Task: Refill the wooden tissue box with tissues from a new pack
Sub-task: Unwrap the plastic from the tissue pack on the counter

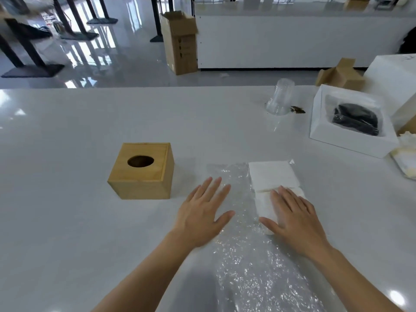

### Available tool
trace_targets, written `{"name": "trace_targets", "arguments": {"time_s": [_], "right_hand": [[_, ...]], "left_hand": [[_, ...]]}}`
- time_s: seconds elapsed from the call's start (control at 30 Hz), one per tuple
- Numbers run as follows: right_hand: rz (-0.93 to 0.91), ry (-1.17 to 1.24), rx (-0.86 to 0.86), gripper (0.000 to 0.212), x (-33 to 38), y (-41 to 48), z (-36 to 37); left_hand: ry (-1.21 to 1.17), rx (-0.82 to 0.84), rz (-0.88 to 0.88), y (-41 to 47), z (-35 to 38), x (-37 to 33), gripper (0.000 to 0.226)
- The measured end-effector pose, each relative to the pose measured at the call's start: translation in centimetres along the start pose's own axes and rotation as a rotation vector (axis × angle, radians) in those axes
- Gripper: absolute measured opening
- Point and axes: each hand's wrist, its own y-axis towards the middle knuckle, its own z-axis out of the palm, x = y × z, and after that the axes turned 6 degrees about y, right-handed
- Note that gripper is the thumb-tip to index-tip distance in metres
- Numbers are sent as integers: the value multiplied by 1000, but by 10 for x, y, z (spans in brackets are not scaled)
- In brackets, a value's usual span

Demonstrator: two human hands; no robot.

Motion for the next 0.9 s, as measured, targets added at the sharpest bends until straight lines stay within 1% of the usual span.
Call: {"name": "trace_targets", "arguments": {"time_s": [0.1, 0.2, 0.3, 0.43, 0.53, 0.57, 0.63, 0.77, 0.9], "right_hand": [[25, 38, -60, 112, 18, 3, -4], [-6, 123, -80, 97, 53, 11, -8], [-67, 230, -102, 91, 98, 26, -13], [-169, 284, -100, 85, 145, 47, -19], [-236, 303, -107, 69, 180, 61, -20], [-257, 304, -112, 68, 189, 64, -20], [-286, 305, -96, 73, 206, 71, -20], [-296, 328, 9, 77, 232, 79, -17], [-316, 321, 75, 78, 248, 87, -16]], "left_hand": [[-14, -55, 68, -4, -23, 13, 68], [-33, -126, 40, -11, -43, 40, 65], [-46, -194, -11, -16, -60, 79, 65], [-55, -187, -80, -19, -71, 120, 70], [-47, -161, -125, -23, -76, 151, 73], [-39, -149, -133, -25, -76, 159, 75], [-48, -124, -147, -27, -76, 174, 80], [-90, -101, -161, -29, -73, 193, 83], [-135, -48, -107, -30, -69, 204, 87]]}}
